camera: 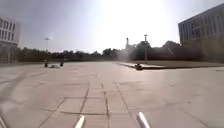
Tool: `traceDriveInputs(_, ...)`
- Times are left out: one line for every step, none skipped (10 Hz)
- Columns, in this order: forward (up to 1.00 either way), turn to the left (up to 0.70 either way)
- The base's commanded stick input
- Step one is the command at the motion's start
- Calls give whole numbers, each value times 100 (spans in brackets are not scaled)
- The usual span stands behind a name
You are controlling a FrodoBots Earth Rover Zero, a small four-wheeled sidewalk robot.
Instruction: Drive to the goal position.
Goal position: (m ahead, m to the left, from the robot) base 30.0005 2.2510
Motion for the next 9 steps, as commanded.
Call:
traceDriveInputs(70,0)
traceDriveInputs(70,0)
traceDriveInputs(70,0)
traceDriveInputs(70,0)
traceDriveInputs(70,0)
traceDriveInputs(70,0)
traceDriveInputs(70,0)
traceDriveInputs(70,0)
traceDriveInputs(70,0)
